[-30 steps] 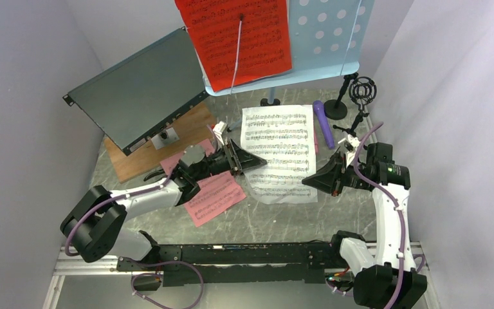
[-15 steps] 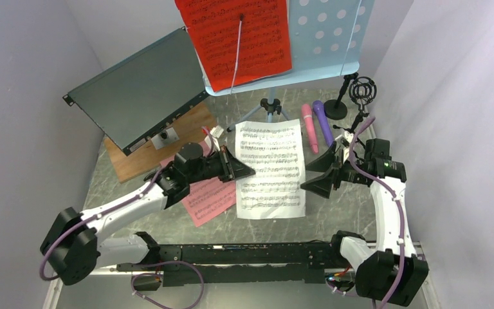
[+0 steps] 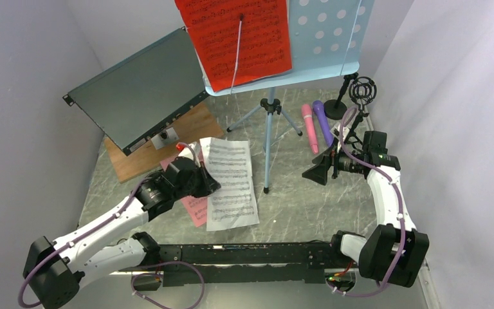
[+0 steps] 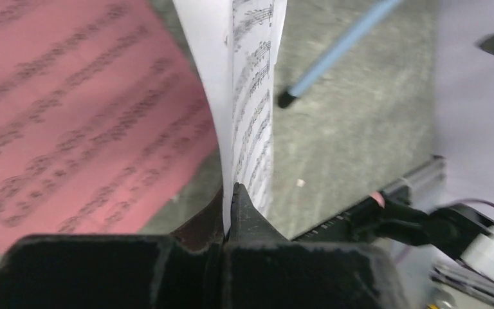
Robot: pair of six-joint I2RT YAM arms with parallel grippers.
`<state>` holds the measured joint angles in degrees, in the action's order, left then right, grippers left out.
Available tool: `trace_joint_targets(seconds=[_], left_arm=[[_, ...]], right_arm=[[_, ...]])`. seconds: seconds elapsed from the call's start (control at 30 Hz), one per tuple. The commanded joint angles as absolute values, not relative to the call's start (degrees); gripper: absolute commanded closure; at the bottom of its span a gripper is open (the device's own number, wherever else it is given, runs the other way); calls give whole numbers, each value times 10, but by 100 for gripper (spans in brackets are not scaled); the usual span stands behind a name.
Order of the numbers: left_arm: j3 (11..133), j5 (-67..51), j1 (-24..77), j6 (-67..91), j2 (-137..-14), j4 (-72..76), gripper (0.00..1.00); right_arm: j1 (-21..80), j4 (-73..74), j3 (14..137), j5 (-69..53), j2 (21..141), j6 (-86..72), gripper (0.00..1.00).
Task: Pack up the instrument practice props
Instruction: Place the sheet music at the center of the board.
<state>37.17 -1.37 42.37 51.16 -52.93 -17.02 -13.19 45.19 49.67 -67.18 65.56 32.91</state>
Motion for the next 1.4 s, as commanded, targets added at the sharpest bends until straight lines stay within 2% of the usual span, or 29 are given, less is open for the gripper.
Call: trace_joint_targets(seconds=[0.0, 0.3, 0.57, 0.6, 0.8, 0.87, 1.07, 1.27, 1.37], left_arm=[[361, 111, 405, 473, -533, -215, 100], [370, 119, 325, 429, -630, -165, 100], [426, 206, 305, 425, -707, -256, 100], [434, 218, 305, 429, -716, -269, 95], [494, 244, 305, 425, -769, -344, 41], [529, 239, 305, 417, -782, -382, 31], [573, 190, 307, 385, -764, -467, 19], [568, 150, 307, 356, -701, -507, 16], [561, 95, 307, 335, -662, -498, 15]], right_arm=[[-133, 424, 490, -655, 640, 333, 0], [-137, 428, 492, -659, 644, 339, 0], [-137, 428, 492, -659, 649, 340, 0], [-137, 427, 492, -660, 650, 339, 0], [-137, 430, 493, -660, 655, 341, 0], [-137, 430, 492, -659, 656, 342, 0], [-137, 433, 494, -659, 660, 344, 0], [-137, 433, 494, -660, 659, 344, 0], [-137, 433, 494, -661, 660, 345, 0]])
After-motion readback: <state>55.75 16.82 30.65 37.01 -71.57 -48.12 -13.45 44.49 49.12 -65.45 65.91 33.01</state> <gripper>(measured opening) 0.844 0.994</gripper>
